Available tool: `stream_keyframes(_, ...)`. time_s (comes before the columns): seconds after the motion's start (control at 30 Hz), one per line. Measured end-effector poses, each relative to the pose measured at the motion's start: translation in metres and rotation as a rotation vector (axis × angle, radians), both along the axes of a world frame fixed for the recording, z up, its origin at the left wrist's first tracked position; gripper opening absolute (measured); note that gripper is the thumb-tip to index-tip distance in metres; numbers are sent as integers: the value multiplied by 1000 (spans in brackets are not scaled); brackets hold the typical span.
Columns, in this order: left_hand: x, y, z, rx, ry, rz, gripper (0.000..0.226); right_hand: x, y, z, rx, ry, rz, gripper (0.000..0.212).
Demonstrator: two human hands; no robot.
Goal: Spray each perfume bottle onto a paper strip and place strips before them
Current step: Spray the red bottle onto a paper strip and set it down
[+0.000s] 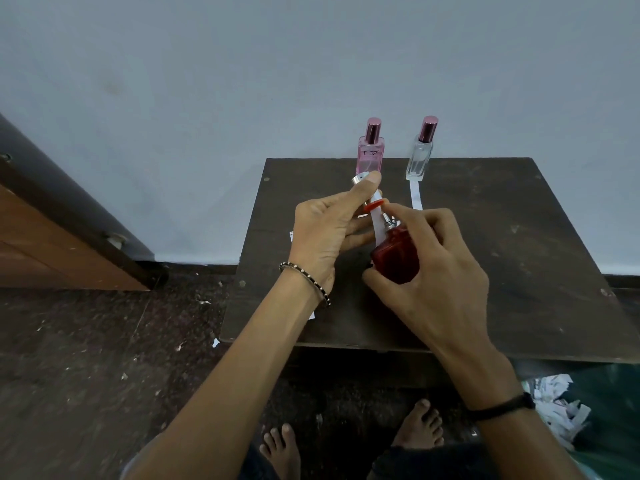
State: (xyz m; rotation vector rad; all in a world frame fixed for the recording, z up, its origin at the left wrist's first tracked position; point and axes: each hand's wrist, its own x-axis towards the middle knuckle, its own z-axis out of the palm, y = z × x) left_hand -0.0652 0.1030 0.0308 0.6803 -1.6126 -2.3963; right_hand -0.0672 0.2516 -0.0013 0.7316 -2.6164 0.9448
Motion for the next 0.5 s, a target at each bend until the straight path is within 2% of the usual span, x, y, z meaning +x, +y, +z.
stream_keyframes(0.13, -2, 2, 0, 33, -2, 7, 16, 0, -3, -1, 75, 45, -30, 79)
stream_keyframes(0.27, -2, 1, 0, 29, -10, 15, 26, -1, -3, -2, 105, 55, -42, 79)
stream_keyframes(0.4, -2, 2, -1, 43, -17, 0, 22, -1, -2, -1, 138, 62, -58, 79)
stream_keyframes(0.5, -1, 1, -2, 53, -14, 9, 28, 0, -5, -2, 171, 72, -53, 80)
